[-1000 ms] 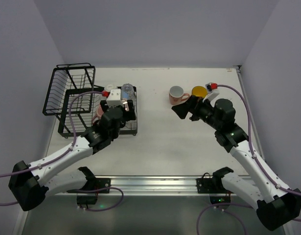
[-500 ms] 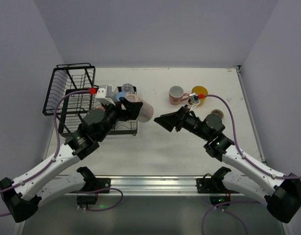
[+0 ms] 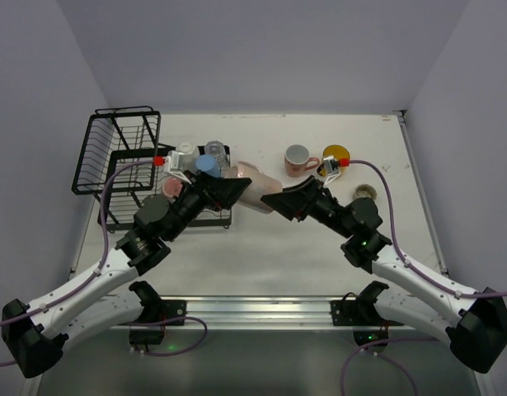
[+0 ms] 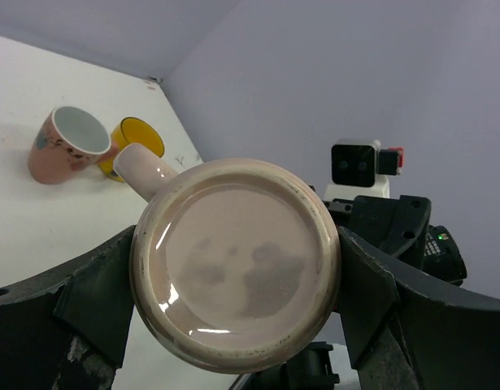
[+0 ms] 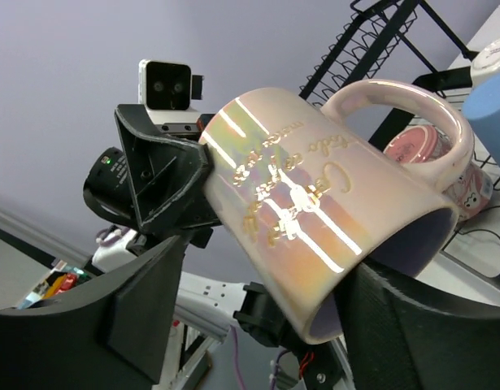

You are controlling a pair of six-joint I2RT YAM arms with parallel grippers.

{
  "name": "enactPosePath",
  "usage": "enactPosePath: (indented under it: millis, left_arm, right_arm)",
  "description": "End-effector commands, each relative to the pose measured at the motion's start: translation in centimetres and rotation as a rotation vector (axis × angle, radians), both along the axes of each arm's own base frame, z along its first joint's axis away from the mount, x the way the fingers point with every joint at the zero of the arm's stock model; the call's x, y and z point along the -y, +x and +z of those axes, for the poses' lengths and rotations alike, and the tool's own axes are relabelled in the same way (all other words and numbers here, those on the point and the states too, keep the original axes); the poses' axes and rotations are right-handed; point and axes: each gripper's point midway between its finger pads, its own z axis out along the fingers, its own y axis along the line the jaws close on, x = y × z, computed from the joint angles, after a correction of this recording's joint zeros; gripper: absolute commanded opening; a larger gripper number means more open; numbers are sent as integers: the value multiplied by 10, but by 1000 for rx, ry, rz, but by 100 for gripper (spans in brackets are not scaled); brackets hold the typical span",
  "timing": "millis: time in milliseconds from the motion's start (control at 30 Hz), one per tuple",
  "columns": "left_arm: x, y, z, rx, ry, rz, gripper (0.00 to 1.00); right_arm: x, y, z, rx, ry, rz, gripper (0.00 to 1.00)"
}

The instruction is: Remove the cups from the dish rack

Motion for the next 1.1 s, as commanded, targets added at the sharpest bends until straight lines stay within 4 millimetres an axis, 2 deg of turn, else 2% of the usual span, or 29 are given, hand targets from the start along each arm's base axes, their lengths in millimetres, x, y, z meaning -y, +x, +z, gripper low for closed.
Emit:
enactPosePath:
  millis: [0,133,200,233,300,333,367,400,433,500,533,567,600,633,667,700,733,767,833,867,900,933,967,1000,1033,1067]
  left_arm:
    - [-2,-20,72,149,-252,-82,9]
    - [1,-28,73,155,-276,-126,19]
    - [2,-28,69,150,-270,-135,27]
    - [4,-28,66,145,-264,-139,36]
    - [6,-29,60,137,-249,-149,48]
    - [5,-30,60,142,-244,-147,68]
    - [4,-27,56,143,-202,-126,78]
    - [0,-24,56,150,-171,-97,86]
    - [-11,-19,61,155,-150,-30,99]
    - [-26,-10,59,147,-15,67,100]
    - [-36,-8,60,147,27,112,100]
    - [-50,-2,58,114,100,187,100]
    - [-59,1,54,123,177,230,100]
    - [-68,0,51,114,219,259,100]
    - [-83,3,45,84,277,323,100]
    - [-91,4,40,86,323,352,100]
    - [-100,2,39,84,338,378,100]
    - [-109,3,26,65,387,411,100]
    - [-120,0,9,37,437,439,100]
    - [-123,-1,3,25,453,445,100]
    - [-125,-2,-3,16,466,447,100]
    - [-128,-4,-13,5,488,447,100]
    - [-130,-5,-20,-3,504,447,100]
    - [-132,-6,-25,-11,517,449,100]
    - [-133,-7,-30,-16,527,451,100]
    - [-135,-7,-43,-35,557,454,100]
  right_arm:
    - [5,-5,52,112,150,-3,70]
    - [4,-9,73,155,246,32,60]
    - [-1,-8,74,144,265,65,53]
    - [0,-11,81,152,295,77,43]
    - [-3,-9,85,155,312,92,30]
    - [-3,-9,87,157,321,94,14]
    - [-2,-8,89,151,324,87,6]
    - [-1,-7,89,150,315,77,0]
    - [-7,1,75,123,244,50,0]
    - [-6,7,76,124,173,4,0]
    - [-11,18,49,82,38,-37,0]
    - [-10,23,57,87,-1,-64,0]
    - [-10,32,30,4,-127,-103,0]
    - [-9,37,26,39,-200,-129,0]
    - [-7,41,34,54,-228,-149,0]
    - [-5,44,31,55,-271,-166,0]
    - [-4,53,9,27,-372,-191,0]
    - [-4,56,16,39,-391,-202,0]
    - [-5,68,-10,9,-520,-214,0]
    - [-5,72,-4,20,-536,-226,0]
    - [-4,76,-11,7,-580,-228,0]
    - [-7,87,-28,5,-658,-232,0]
    - [-10,95,-14,27,-674,-244,0]
    - [-12,102,-18,25,-720,-247,0]
    - [-9,107,-34,21,-822,-235,0]
    - [-16,127,-39,14,-880,-260,0]
